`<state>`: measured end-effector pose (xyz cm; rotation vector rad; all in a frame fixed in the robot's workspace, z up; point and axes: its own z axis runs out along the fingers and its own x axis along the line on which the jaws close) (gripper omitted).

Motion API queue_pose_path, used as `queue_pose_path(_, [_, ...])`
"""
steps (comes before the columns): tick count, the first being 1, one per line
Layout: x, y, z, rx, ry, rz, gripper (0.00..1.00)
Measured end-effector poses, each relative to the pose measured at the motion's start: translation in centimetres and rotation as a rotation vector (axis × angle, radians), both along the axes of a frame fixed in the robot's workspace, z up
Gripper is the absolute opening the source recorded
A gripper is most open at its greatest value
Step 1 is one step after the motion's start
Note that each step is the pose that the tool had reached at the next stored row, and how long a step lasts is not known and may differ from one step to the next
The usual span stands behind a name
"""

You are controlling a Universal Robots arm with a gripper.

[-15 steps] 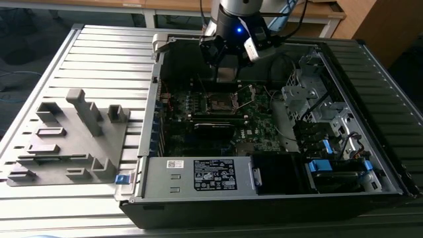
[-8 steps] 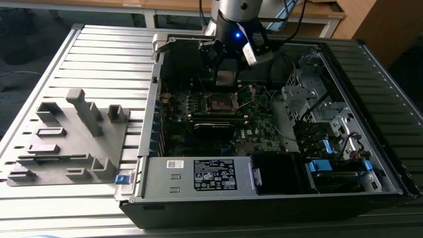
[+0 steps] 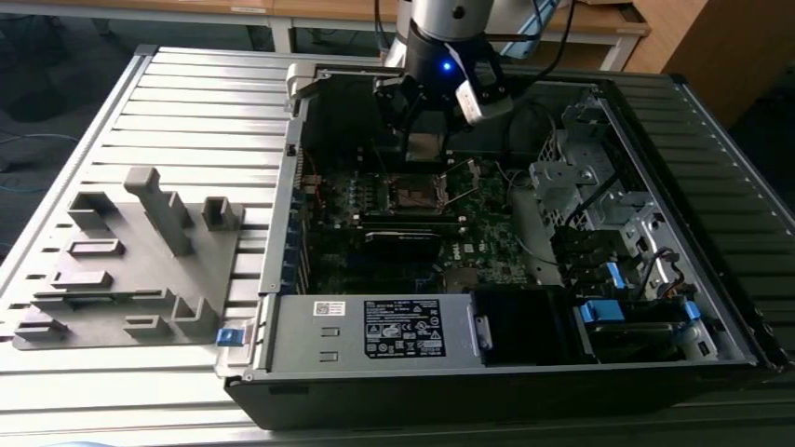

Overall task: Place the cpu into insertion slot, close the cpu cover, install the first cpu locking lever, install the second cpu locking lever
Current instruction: 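Place the cpu into insertion slot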

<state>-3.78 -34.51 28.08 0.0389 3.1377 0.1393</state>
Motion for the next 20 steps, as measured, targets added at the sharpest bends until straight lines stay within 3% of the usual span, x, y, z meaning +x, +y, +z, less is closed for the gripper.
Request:
queue_pose_path(15, [0.0, 0.0, -0.13, -0.0006, 0.0001, 0.0, 0.54])
queue_pose_path(20, [0.0, 0.0, -0.65, -0.0005, 0.0001, 0.0, 0.54])
